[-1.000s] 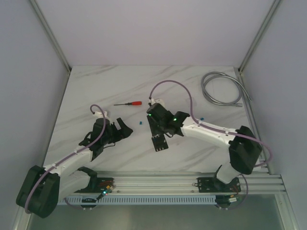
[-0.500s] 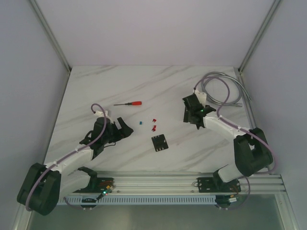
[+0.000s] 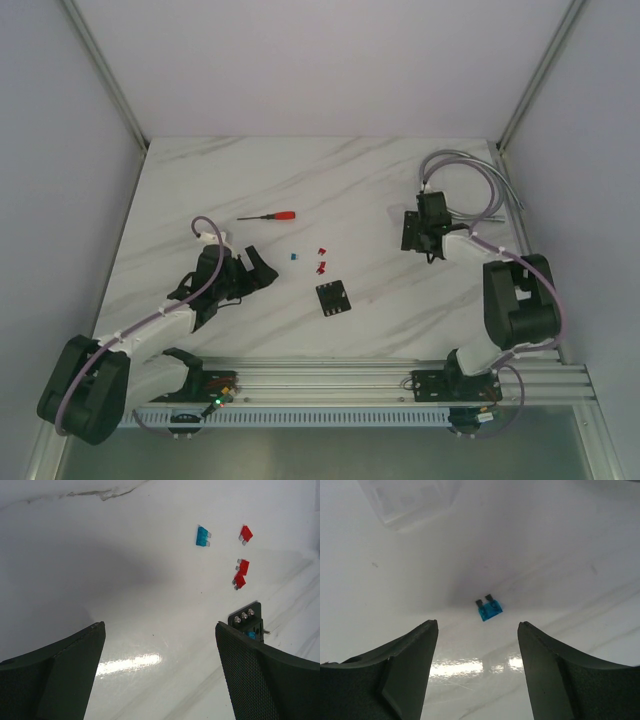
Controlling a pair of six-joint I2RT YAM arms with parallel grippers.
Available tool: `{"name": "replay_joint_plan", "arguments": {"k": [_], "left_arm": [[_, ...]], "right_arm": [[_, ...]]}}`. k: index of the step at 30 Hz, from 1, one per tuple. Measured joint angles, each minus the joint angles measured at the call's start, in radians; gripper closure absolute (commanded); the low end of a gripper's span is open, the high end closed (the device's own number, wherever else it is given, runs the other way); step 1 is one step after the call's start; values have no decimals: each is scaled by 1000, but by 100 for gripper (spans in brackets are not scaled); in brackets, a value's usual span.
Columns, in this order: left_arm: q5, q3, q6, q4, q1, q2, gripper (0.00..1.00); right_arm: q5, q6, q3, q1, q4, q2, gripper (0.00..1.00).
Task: Snap on the fuse box
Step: Pick up the fuse from the center of the board.
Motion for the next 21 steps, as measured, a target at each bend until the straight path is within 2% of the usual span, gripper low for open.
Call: {"name": "replay_joint_plan", "arguments": {"k": [4,10,11,21], "left_arm": [[0,3,0,0,0,0,0],[0,4,0,0,0,0,0],[0,4,0,0,0,0,0],[1,4,0,-1,0,-4,0]], "right_arm": [[-74,-43,-10,-18,28,38,30],[-106,-81,-15,-50,48,58,31],[-111,-86,-17,-52,50,58,36],[-165,-154,-18,-58,78,76,40]]}}
